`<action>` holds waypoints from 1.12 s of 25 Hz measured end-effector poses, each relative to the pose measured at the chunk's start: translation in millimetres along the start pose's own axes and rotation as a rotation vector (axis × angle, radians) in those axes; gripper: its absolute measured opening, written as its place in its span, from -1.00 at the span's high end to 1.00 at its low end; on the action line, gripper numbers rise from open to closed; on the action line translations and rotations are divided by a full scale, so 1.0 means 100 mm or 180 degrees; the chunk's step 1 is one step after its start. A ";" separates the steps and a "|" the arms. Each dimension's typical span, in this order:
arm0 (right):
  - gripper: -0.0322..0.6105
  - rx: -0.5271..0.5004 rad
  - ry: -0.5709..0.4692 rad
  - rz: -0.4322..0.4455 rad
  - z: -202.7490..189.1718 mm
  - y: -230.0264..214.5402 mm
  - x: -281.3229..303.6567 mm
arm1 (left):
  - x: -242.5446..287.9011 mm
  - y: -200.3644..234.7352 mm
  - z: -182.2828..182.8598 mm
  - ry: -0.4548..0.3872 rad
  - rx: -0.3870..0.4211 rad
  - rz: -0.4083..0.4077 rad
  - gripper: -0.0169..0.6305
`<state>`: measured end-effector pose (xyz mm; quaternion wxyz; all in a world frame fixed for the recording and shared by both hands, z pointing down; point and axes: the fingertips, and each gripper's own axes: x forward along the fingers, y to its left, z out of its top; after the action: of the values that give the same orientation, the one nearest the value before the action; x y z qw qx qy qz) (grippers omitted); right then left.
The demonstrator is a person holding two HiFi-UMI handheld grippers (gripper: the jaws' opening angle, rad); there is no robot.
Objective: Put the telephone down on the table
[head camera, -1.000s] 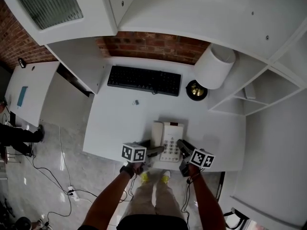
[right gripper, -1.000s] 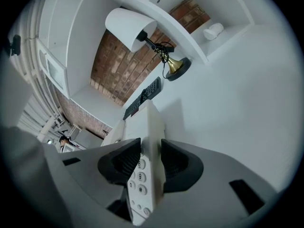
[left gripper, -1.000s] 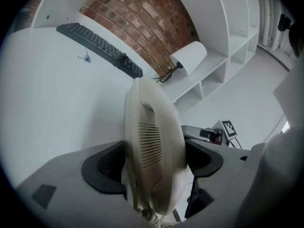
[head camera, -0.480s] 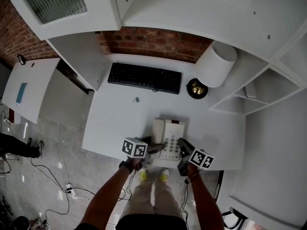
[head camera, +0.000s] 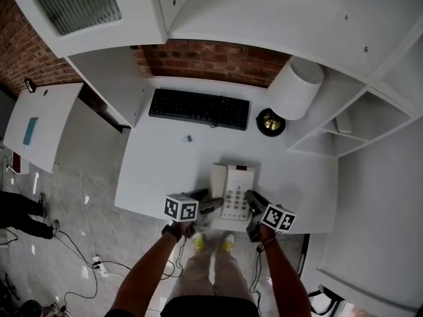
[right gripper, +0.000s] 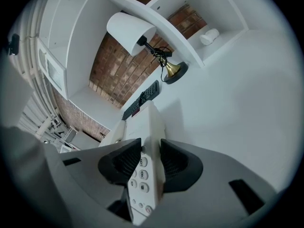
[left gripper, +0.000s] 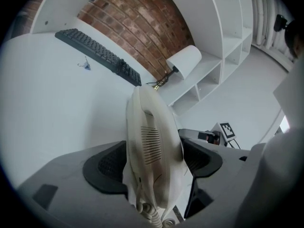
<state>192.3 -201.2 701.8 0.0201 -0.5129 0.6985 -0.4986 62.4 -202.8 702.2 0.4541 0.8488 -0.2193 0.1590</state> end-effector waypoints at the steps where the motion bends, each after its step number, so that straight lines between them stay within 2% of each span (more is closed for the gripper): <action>1: 0.51 -0.0030 0.0004 -0.0004 0.00 0.01 0.00 | -0.02 0.00 0.02 -0.0024 0.0004 0.0015 -0.25; 7: 0.56 -0.0202 0.0013 -0.0105 -0.01 0.01 -0.04 | -0.11 -0.03 0.10 -0.0160 0.0122 0.0120 -0.10; 10: 0.57 -0.0295 -0.0009 -0.0183 -0.03 0.01 -0.08 | -0.15 -0.09 0.12 -0.0236 0.0235 0.0148 0.09; 15: 0.59 -0.0382 -0.0070 -0.0263 -0.03 -0.03 -0.13 | -0.19 -0.13 0.13 -0.0322 0.0343 0.0217 0.24; 16: 0.61 -0.0391 -0.0086 -0.0280 -0.02 -0.03 -0.14 | -0.21 -0.14 0.14 -0.0338 0.0350 0.0230 0.25; 18: 0.82 -0.0441 -0.0121 -0.0295 0.00 -0.02 -0.19 | -0.24 -0.13 0.15 -0.0380 0.0333 0.0249 0.29; 20: 0.91 -0.0538 -0.0125 -0.0260 0.02 0.03 -0.22 | -0.27 -0.13 0.16 -0.0435 0.0290 0.0254 0.36; 28: 0.91 -0.0914 0.0035 -0.0166 -0.06 0.24 -0.27 | -0.35 -0.18 0.17 -0.0578 0.0267 0.0345 0.71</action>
<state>185.1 -177.8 675.2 -0.0703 -0.5258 0.7492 -0.3967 43.3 -200.5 663.9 0.3873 0.8648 -0.2982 0.1148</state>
